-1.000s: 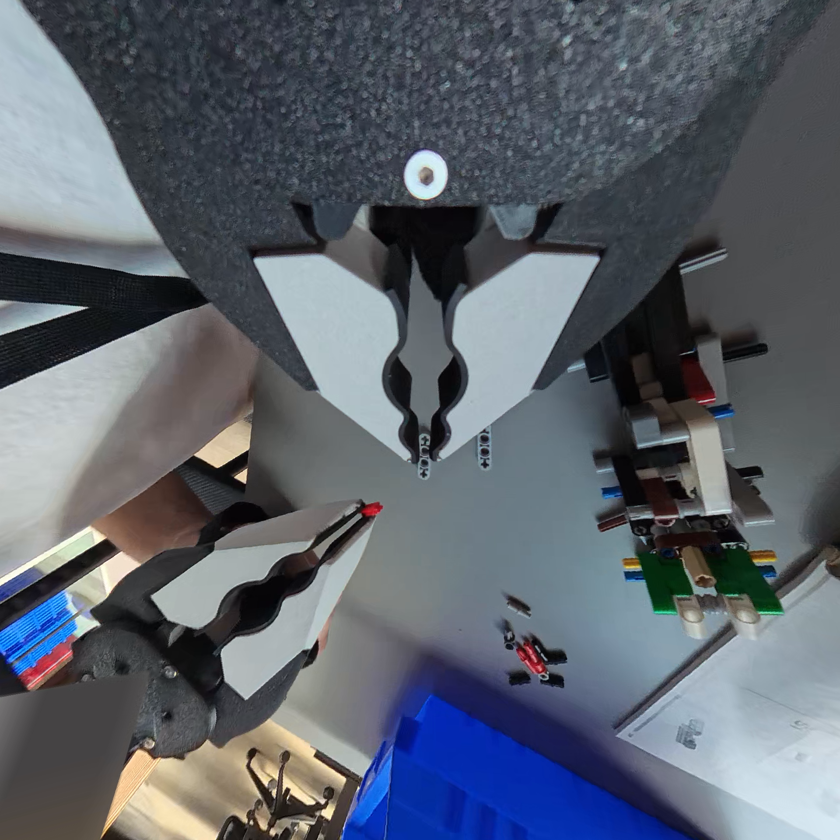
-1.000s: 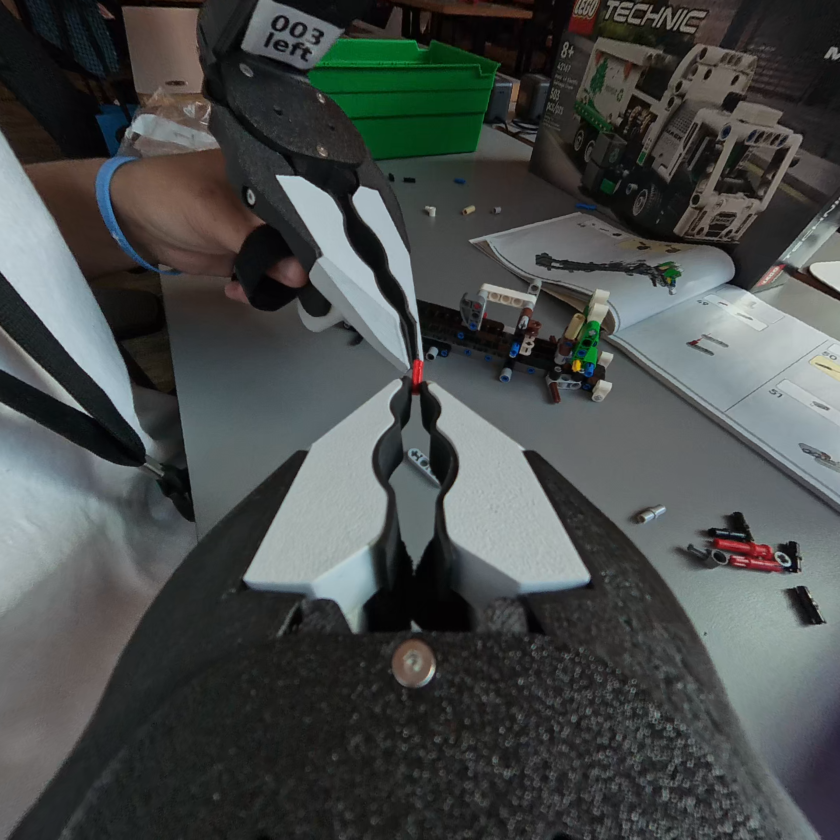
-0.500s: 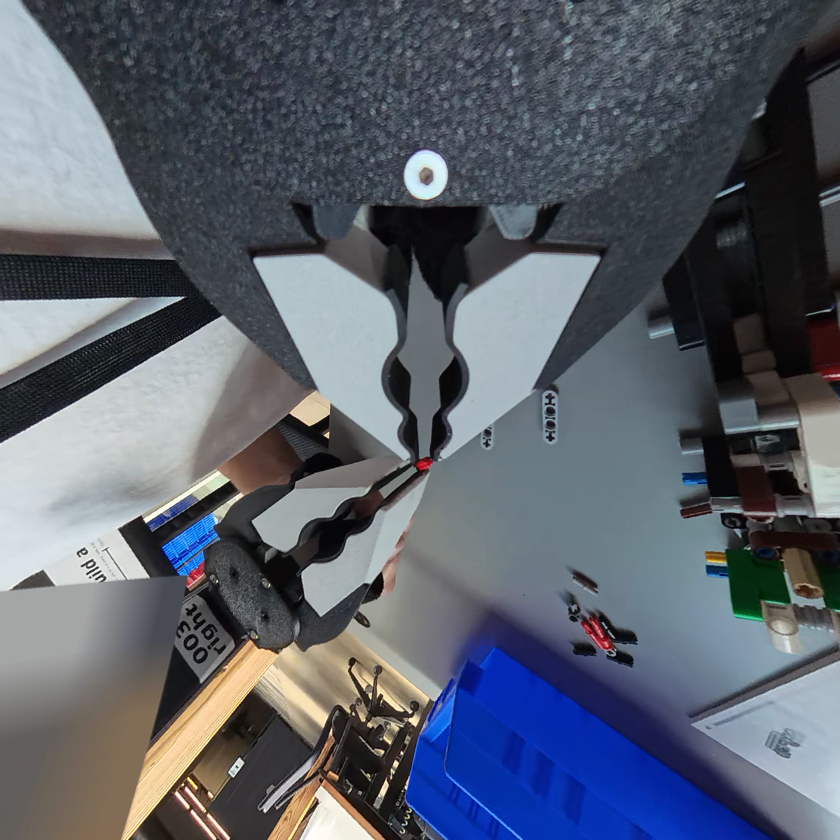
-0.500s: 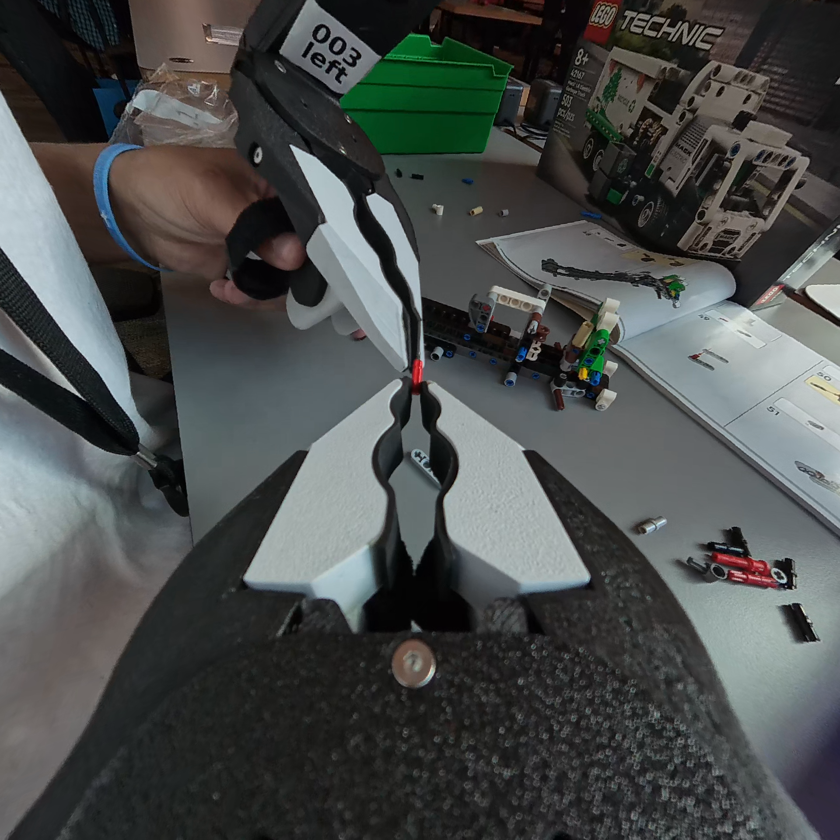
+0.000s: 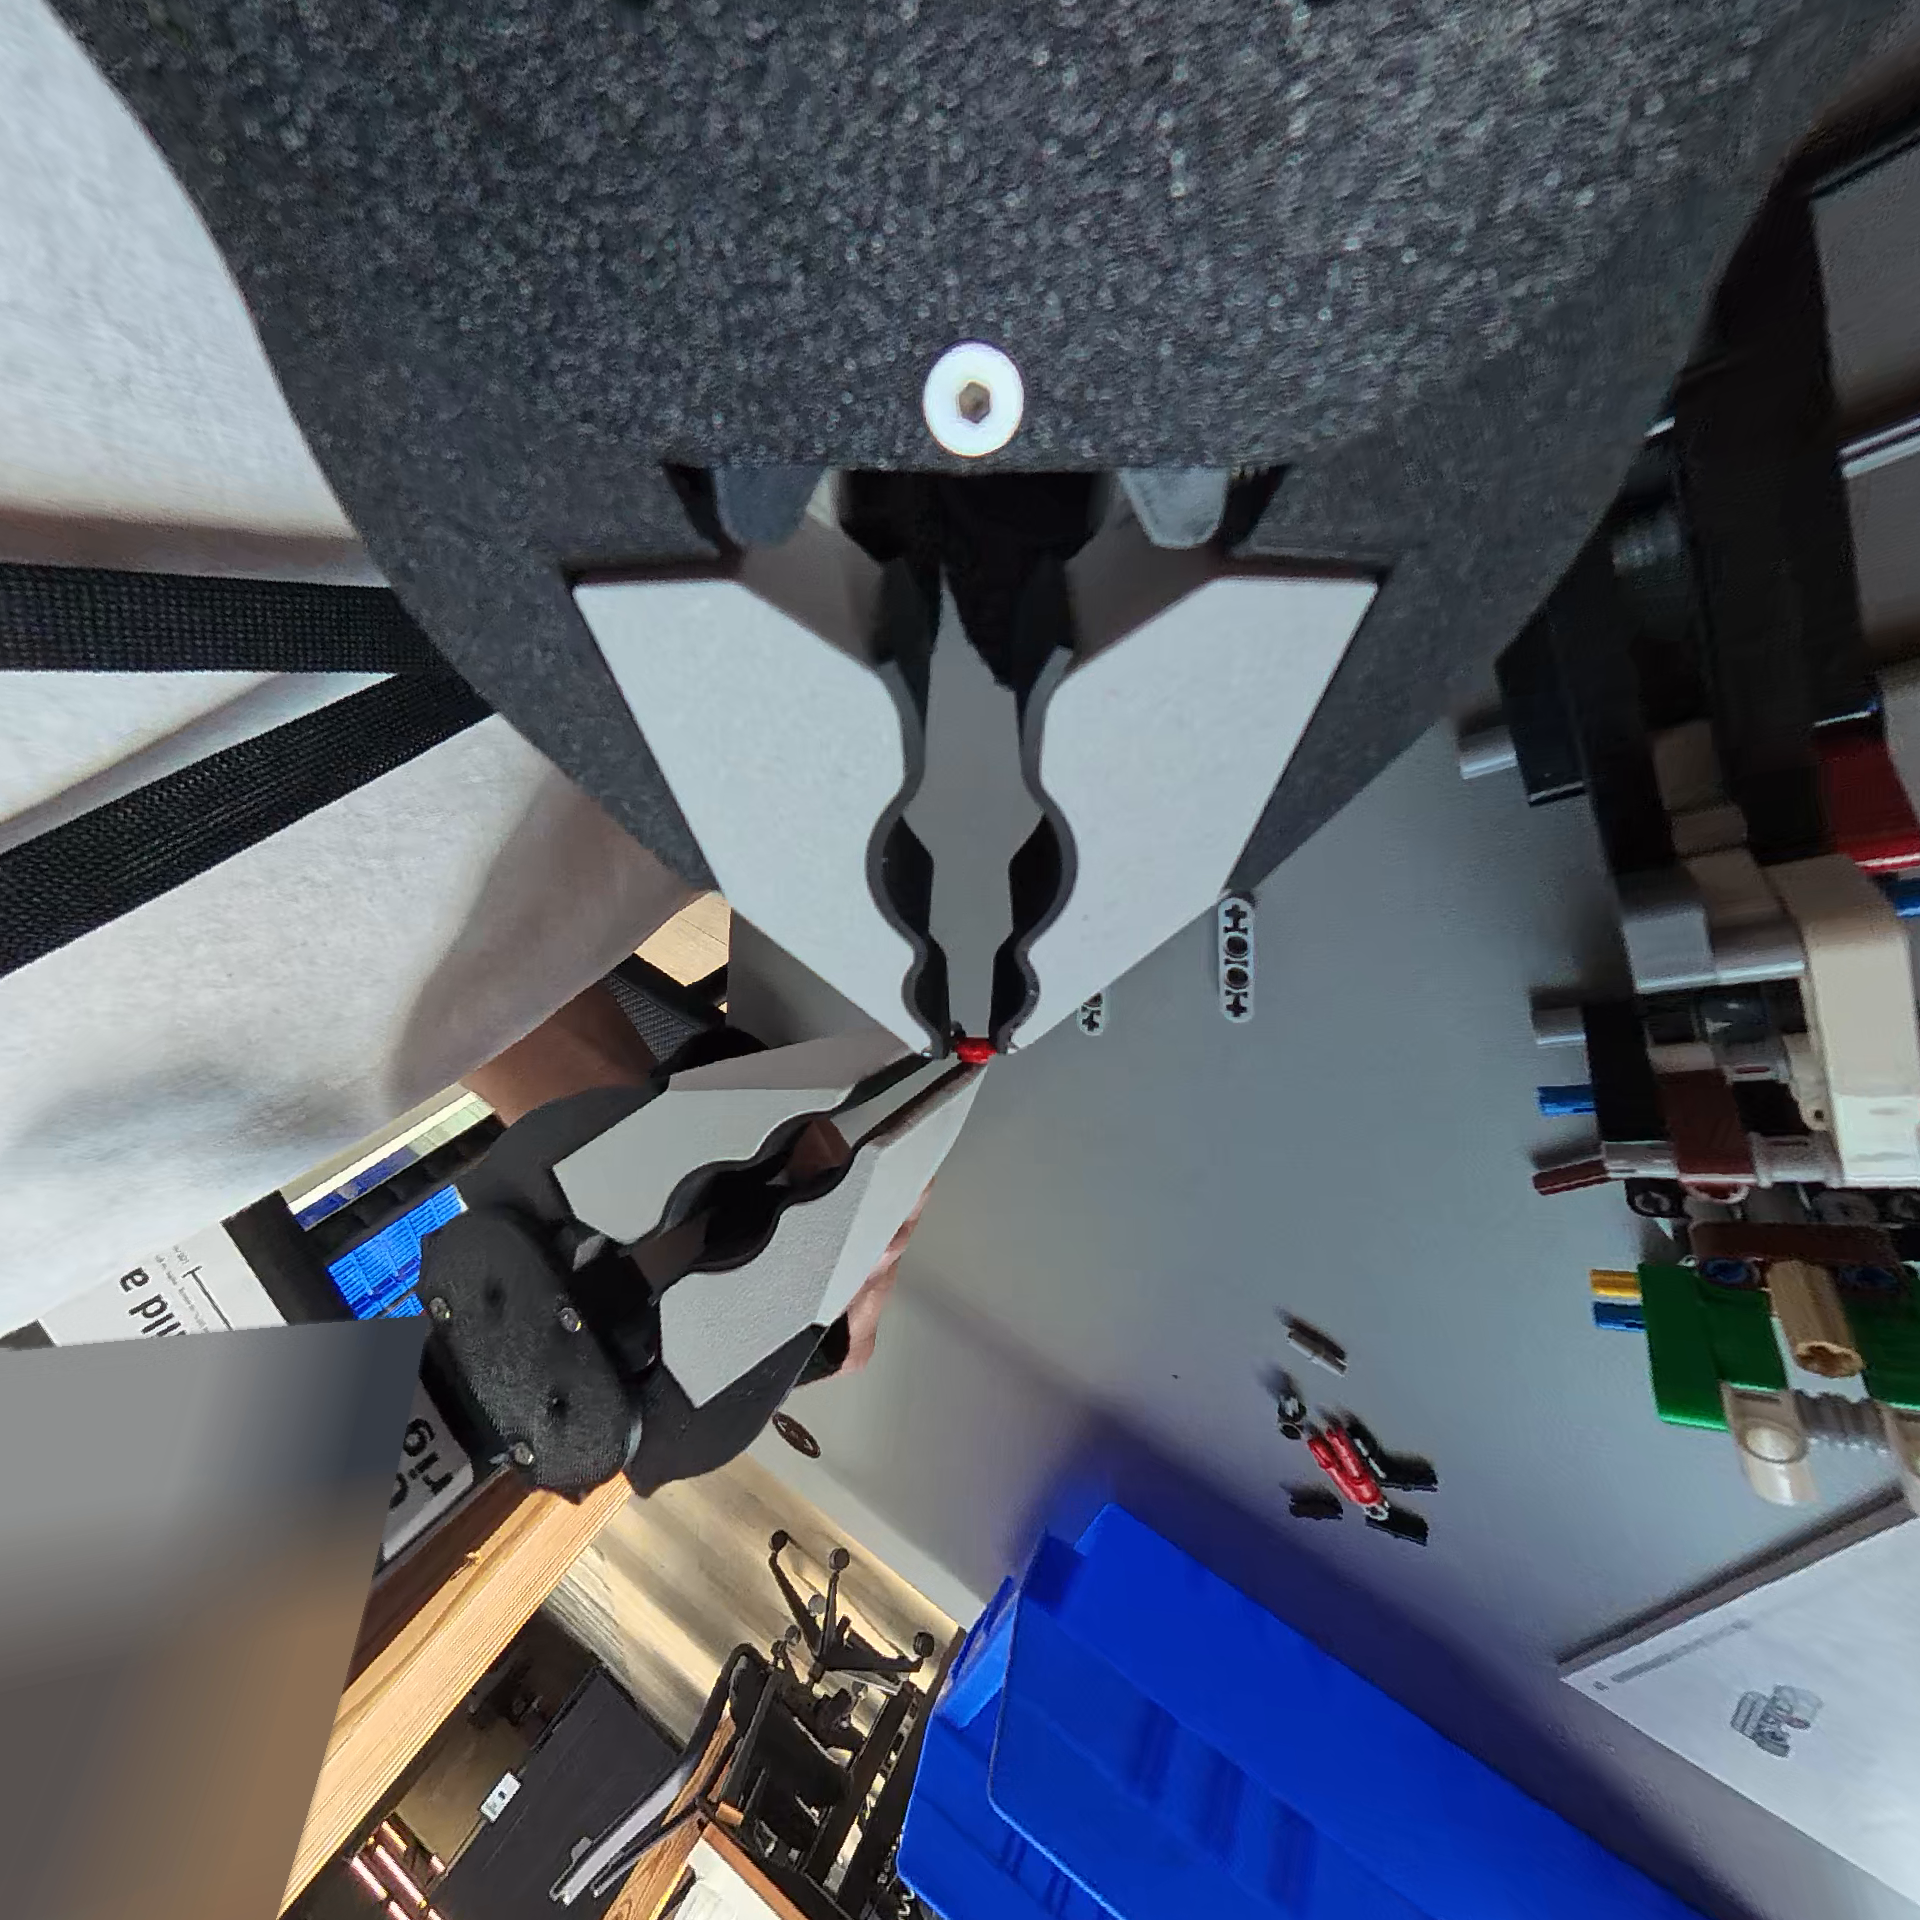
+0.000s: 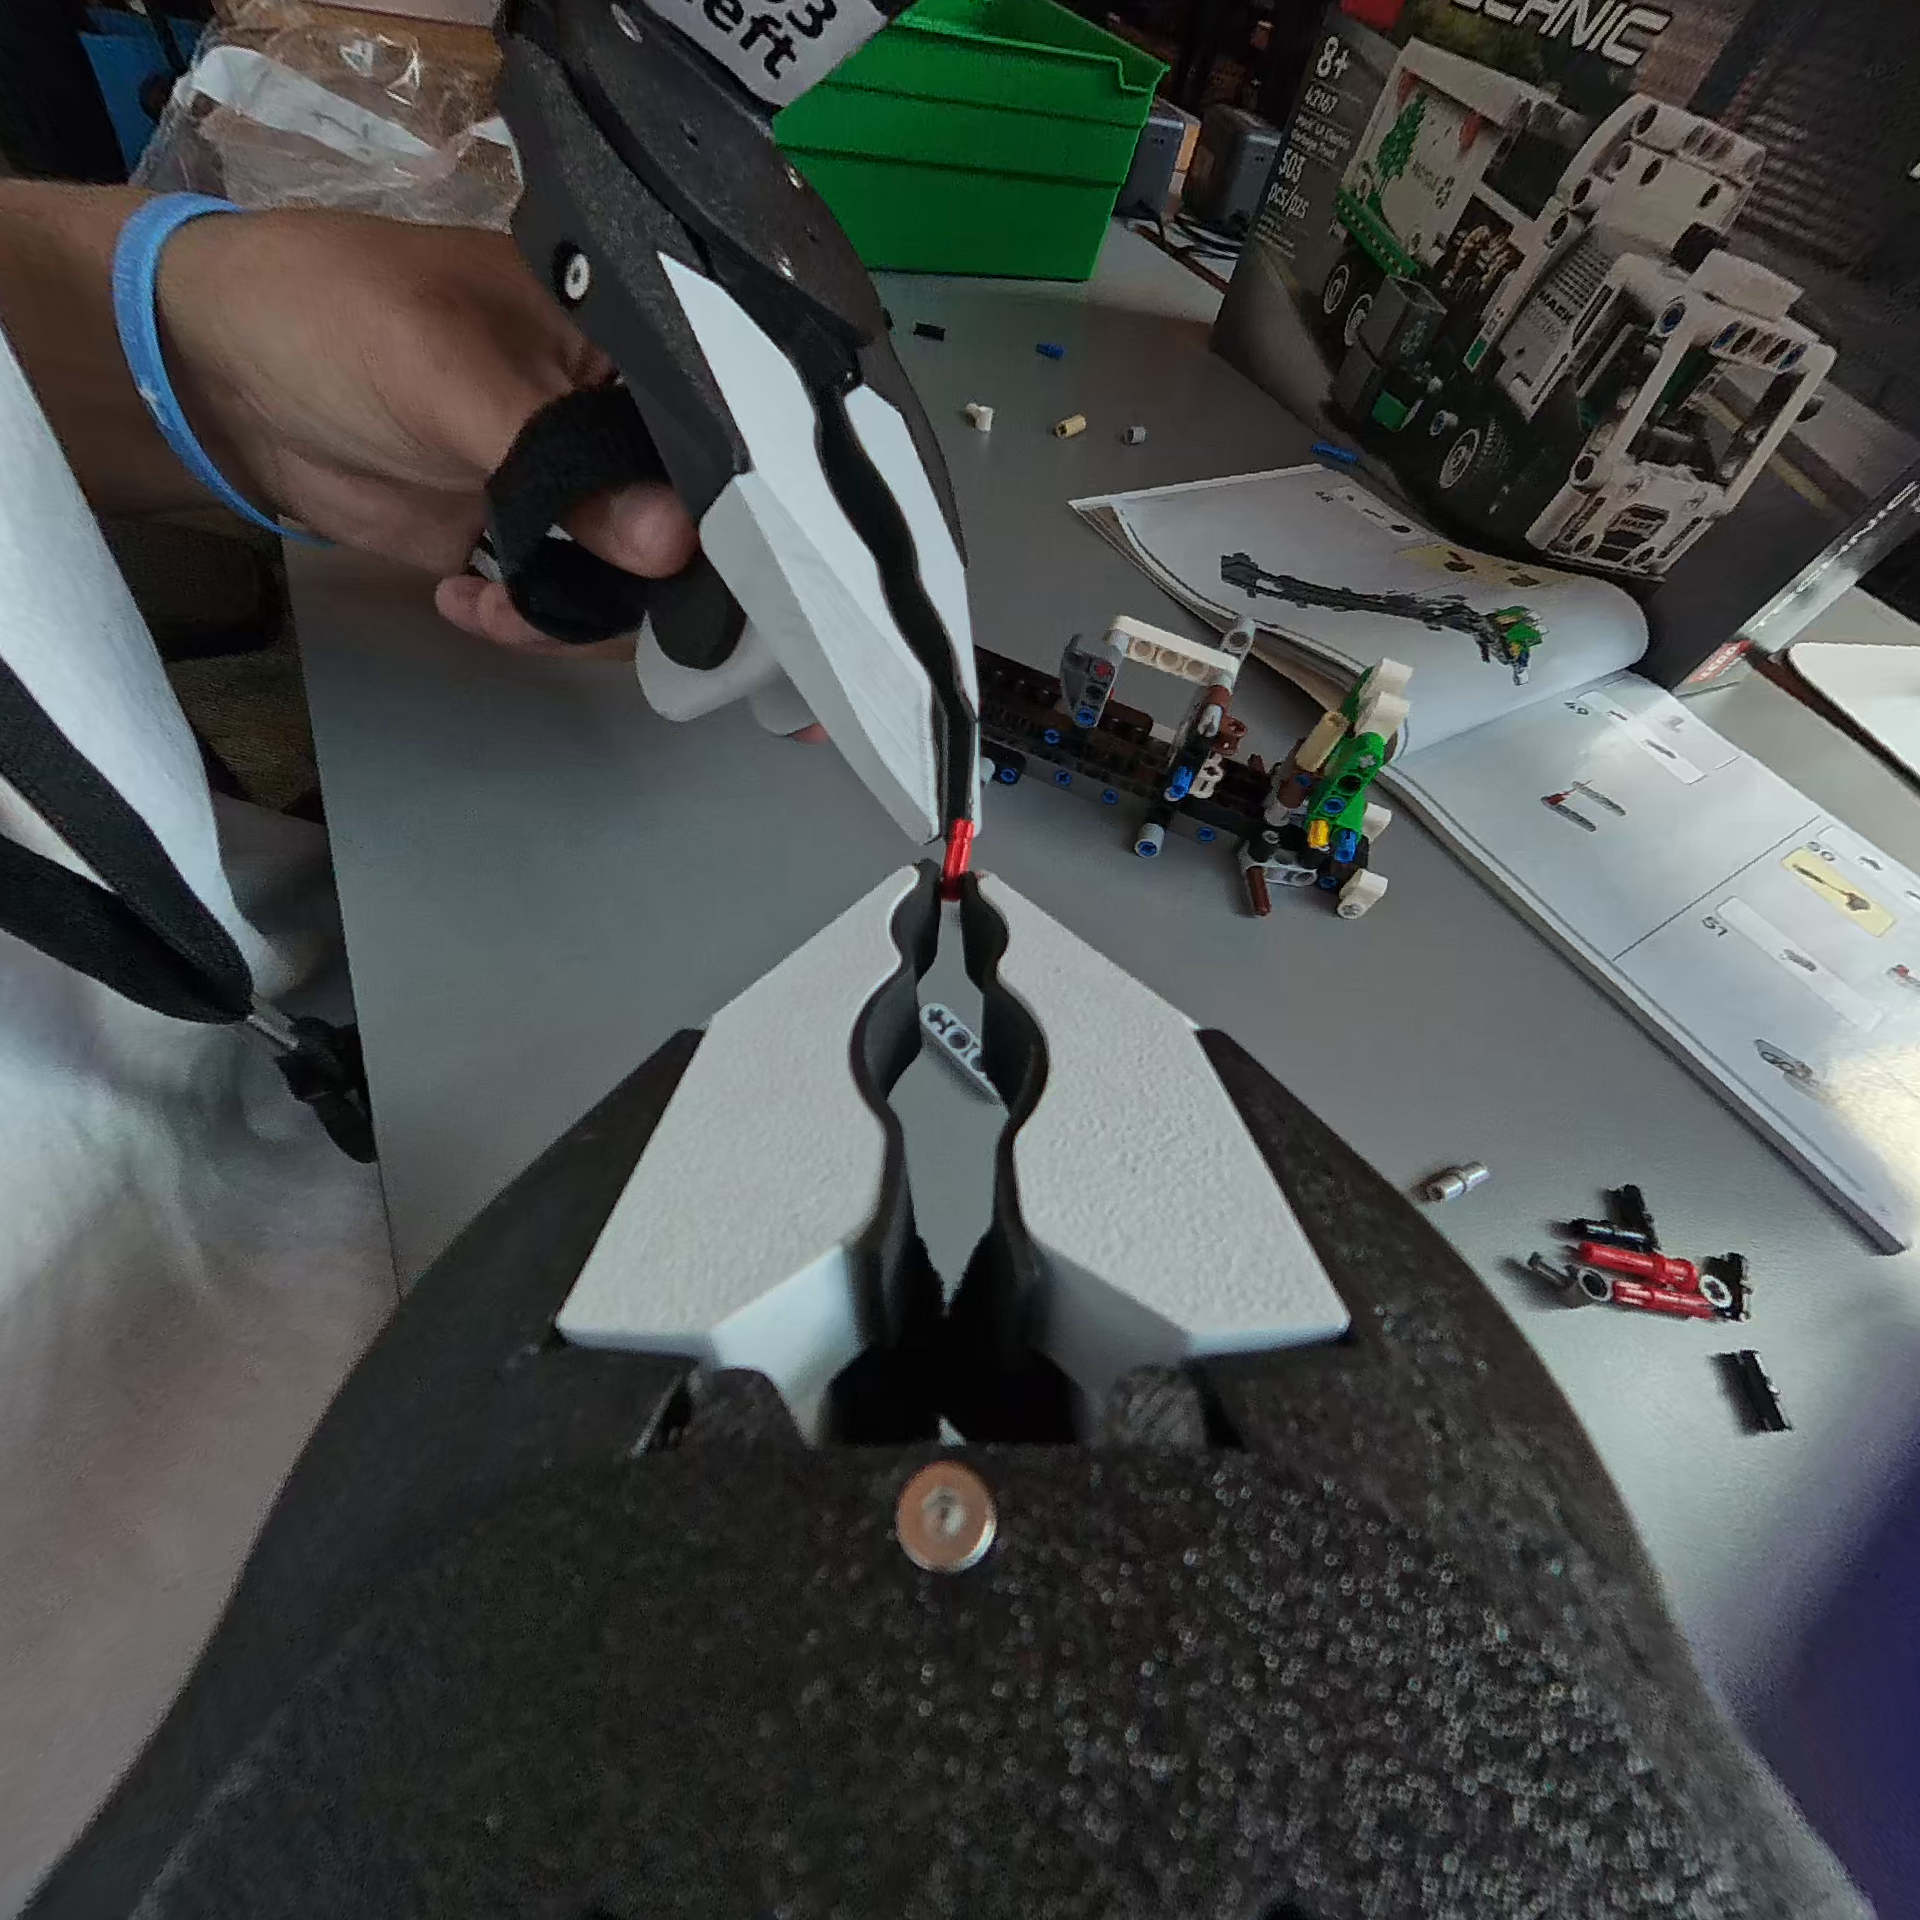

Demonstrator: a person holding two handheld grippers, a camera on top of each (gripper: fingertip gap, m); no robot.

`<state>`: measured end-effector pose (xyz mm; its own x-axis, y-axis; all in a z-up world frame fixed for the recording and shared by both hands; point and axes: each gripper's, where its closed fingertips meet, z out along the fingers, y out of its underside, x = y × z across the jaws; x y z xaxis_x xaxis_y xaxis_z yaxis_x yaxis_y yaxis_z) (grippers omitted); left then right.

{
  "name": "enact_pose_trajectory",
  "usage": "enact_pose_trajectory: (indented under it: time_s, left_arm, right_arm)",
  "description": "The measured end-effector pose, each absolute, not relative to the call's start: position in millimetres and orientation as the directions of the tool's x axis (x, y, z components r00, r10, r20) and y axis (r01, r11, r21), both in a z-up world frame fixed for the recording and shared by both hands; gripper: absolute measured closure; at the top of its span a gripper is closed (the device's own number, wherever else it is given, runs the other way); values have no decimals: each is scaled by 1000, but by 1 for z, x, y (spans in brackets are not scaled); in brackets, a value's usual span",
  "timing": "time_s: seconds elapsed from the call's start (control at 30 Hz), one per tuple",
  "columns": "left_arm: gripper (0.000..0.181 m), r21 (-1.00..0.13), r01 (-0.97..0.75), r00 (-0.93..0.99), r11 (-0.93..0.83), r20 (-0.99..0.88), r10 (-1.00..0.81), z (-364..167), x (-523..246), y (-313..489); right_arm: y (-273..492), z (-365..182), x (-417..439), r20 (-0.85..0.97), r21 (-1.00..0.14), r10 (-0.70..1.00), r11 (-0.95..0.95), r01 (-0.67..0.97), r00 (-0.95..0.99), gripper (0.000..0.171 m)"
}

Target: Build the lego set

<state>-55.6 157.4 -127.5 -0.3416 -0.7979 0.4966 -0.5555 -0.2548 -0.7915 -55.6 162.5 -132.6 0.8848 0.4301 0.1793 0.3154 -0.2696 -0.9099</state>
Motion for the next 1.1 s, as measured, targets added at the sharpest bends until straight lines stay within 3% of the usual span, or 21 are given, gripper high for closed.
enact_pose_trajectory:
  time_s: [0.03, 0.23, 0.4, 0.5, 0.63, 0.87, 1.1]
  left_arm:
    - [175, -790, -554, -340, -263, 503, -795, -127, -55, 157]
    - [179, -779, -540, -334, -318, 545, -769, -122, -54, 158]
    - [180, -805, -532, -338, -261, 485, -807, -123, -54, 158]
    - [180, -832, -532, -337, -157, 379, -862, -130, -55, 159]
    - [180, -843, -535, -351, 63, 153, -924, -142, -56, 164]
    - [180, -774, -510, -418, 374, -158, -895, -156, -53, 167]
    - [180, -695, -566, -461, 444, -180, -869, -171, -51, 162]
  right_arm:
    - [163, -133, -55, 197, -905, 423, -268, 330, 884, 168]
    - [162, -127, -55, 266, -901, 404, -220, 375, 875, 168]
    - [161, -128, -56, 269, -899, 413, -216, 380, 870, 168]
    - [162, -136, -57, 188, -906, 433, -270, 326, 882, 163]
    - [156, -138, -61, -64, -917, 499, -372, 147, 864, 155]
    - [151, -142, -38, -206, -890, 442, -455, 20, 873, 153]
    - [152, -146, -40, -274, -869, 450, -494, -19, 850, 154]
